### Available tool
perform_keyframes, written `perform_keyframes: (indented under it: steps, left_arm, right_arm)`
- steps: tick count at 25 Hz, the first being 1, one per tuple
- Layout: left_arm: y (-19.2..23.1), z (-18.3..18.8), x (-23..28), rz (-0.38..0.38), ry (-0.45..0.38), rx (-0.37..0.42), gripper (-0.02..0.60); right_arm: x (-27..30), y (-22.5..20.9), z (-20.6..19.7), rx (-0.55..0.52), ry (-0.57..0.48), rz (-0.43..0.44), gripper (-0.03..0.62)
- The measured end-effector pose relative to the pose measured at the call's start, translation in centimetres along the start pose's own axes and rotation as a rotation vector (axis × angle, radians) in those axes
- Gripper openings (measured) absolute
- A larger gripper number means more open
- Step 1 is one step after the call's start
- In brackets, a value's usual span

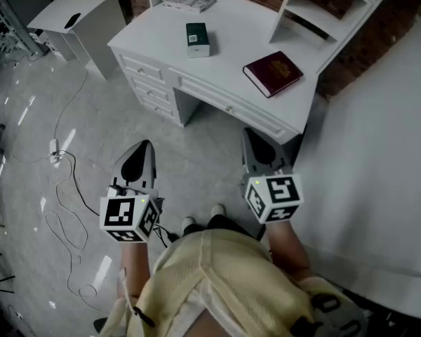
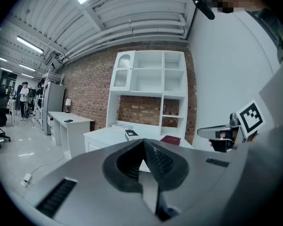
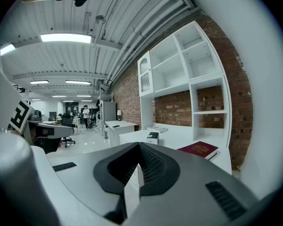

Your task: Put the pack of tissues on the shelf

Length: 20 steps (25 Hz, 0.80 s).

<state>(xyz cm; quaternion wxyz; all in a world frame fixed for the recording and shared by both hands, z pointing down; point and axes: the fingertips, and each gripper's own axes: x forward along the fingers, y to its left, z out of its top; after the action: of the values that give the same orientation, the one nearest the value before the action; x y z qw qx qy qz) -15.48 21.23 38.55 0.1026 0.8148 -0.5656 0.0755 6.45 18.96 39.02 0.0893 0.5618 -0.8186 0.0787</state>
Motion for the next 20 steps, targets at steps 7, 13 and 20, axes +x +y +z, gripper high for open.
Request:
perform_keyframes:
  steps: [7,13,20]
  left_arm:
    - [-1.4,-0.2,0.2,0.003,0.003,-0.011,0.002]
    - [-1.8,-0.1,0.5,0.023,0.008,-0.024,0.002]
    - [-3.7,-0.4,2.2,0.031,0.026,0.001,0.002]
  right_arm:
    - [0.1,-0.4,-0.1,0.040,-0.025,0.017,0.003]
    - [0.5,-0.9,-0.3,0.033,-0.022,0.019,0.003]
    - [1.4,-1.7,-0.4,-0.018,-0.038,0.050,0.006]
